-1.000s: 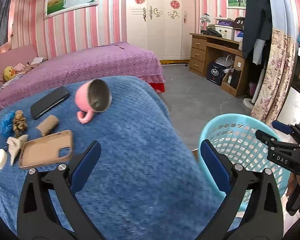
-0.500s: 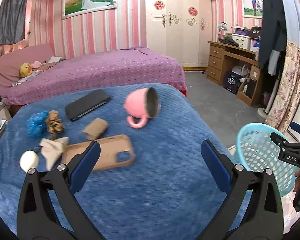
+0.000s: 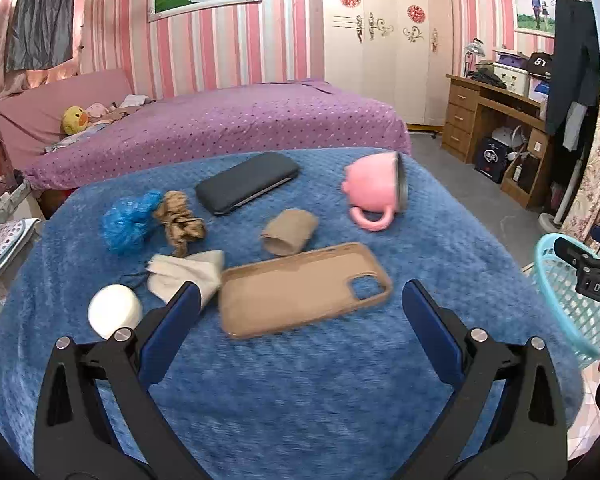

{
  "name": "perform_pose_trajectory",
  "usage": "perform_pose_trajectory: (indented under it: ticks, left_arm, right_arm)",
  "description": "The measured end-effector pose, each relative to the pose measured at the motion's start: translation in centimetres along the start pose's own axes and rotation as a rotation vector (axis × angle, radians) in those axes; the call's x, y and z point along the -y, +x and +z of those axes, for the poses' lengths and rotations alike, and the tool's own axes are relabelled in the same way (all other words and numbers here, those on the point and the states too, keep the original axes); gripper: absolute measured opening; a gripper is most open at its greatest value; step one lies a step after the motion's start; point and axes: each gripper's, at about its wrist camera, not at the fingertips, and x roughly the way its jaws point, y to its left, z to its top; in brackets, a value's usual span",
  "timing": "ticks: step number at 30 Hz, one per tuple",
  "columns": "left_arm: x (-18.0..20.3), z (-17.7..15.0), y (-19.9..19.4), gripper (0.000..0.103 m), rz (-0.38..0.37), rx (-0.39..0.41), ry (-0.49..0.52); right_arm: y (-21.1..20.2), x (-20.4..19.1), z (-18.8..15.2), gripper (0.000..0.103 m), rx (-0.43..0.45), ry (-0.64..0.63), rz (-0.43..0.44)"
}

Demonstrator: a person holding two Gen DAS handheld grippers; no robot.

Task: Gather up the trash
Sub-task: 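Move both open tools back over the bed toward the white soap, then grasp the white round soap with the left tool while the right tool grasps the brown sleeve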

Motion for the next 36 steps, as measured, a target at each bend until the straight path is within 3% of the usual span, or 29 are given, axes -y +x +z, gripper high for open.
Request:
perform_pose_trajectory:
  ticks: [10, 20, 26, 30, 32, 36]
  left_arm:
    - [-6.2, -1.1, 1.2, 0.097, 0.092, -0.027, -0.049]
    - [-13.8, -2.4, 2.9, 0.097, 0.197, -0.096, -0.138]
    - [-16.5, -3.0, 5.3, 0.097, 0.134, -0.192, -0.215]
    - [-16.6, -3.1, 6.6, 0.096, 0.130, -0.224, -0.221]
    - [-16.6, -3.2, 7.0, 0.091, 0.124, -0.233, -0.218]
    - [-16.6, -3.2, 7.6, 0.070, 0.116, -0.252, -0.211]
  right_arm:
    - [0.3, -5.2, 0.0, 0.098, -0.003, 0.007, 0.045]
    - [2.3, -7.3, -0.5, 0.098, -0.060, 0.060, 0.071]
    - [3.4, -8.0, -0.5, 0.098, -0.093, 0.054, 0.055]
    - [3.5, -8.8, -0.4, 0.098, -0.098, 0.029, 0.052]
    - [3.5, -9.1, -0.4, 0.098, -0.098, 0.020, 0.054]
    - [3.4, -9.4, -0.5, 0.098, -0.095, 0.014, 0.077]
